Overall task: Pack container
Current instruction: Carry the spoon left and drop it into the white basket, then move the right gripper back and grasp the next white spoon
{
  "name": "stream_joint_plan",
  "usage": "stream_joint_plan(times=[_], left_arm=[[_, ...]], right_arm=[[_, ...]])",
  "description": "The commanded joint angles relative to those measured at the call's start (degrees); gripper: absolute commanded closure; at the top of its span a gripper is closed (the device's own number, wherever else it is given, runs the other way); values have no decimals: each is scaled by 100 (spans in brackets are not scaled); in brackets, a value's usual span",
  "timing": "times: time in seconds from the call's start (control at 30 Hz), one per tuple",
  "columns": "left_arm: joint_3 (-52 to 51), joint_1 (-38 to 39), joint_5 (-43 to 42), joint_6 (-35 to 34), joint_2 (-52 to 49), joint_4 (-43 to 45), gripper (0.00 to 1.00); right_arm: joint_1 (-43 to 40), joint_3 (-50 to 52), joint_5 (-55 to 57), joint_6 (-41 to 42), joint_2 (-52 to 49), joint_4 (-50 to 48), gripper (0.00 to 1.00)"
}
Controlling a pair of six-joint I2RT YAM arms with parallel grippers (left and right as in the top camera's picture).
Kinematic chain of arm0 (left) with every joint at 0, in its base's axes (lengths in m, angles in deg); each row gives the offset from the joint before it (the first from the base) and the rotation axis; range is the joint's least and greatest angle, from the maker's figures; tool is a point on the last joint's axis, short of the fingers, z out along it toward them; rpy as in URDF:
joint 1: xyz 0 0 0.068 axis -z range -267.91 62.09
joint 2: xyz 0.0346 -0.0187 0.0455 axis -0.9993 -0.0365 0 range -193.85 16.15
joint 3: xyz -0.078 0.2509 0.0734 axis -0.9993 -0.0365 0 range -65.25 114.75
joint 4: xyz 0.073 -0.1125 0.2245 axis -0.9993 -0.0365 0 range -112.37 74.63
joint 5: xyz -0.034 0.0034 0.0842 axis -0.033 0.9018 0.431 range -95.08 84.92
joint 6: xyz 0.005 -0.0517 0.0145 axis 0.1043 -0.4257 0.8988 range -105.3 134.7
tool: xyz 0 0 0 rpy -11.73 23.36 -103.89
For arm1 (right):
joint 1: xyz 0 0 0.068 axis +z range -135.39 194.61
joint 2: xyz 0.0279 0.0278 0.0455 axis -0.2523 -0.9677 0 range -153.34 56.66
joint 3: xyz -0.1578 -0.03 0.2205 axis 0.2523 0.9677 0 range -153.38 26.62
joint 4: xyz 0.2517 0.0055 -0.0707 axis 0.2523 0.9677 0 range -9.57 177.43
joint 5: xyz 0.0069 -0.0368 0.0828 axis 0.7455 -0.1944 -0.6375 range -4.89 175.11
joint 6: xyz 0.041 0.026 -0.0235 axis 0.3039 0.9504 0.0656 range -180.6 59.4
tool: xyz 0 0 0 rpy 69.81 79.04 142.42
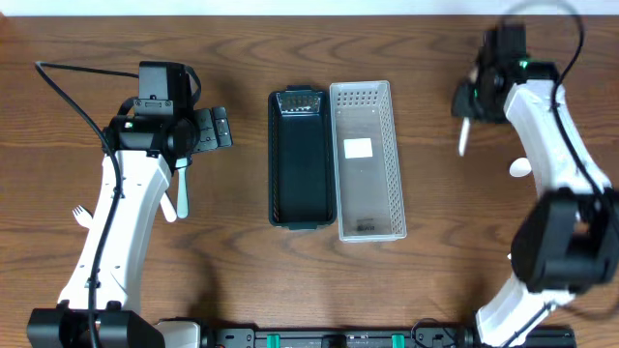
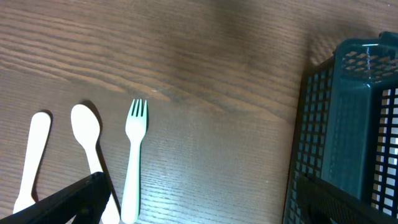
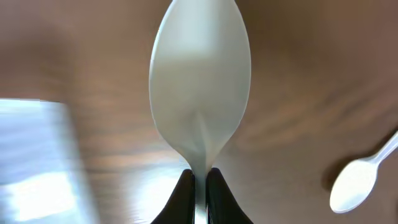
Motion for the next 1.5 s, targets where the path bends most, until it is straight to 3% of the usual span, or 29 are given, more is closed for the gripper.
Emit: stream_joint_plan(times=[0.0, 0.17, 0.57, 0.6, 0.7, 0.9, 1.17, 1.27, 1.47], left_arm=[[138, -35, 50, 76, -37, -9, 2], [138, -35, 48, 76, -37, -11, 2], [138, -35, 50, 76, -37, -11, 2], [138, -35, 50, 79, -37, -11, 2], [138, -35, 50, 79, -37, -13, 2], [138, -35, 50, 79, -39, -13, 2], [138, -35, 52, 81, -39, -13, 2], [138, -35, 52, 81, -39, -37, 2], [133, -35, 55, 188, -39, -114, 2]], right_arm=[[575, -225, -155, 332, 446, 142, 99], [1355, -181, -326, 964, 291, 402, 99], [2387, -125, -319, 1012, -1106, 566, 98], [2396, -125, -321, 1012, -1228, 575, 96], [2400, -125, -321, 994, -1488, 590, 76], [2330, -350, -299, 780, -1320, 490, 64], [1401, -1932, 387, 782, -350, 1182, 64], [656, -2201, 973, 1482, 52, 1360, 45], [-1093, -2146, 1073, 2457, 162, 1989, 31]])
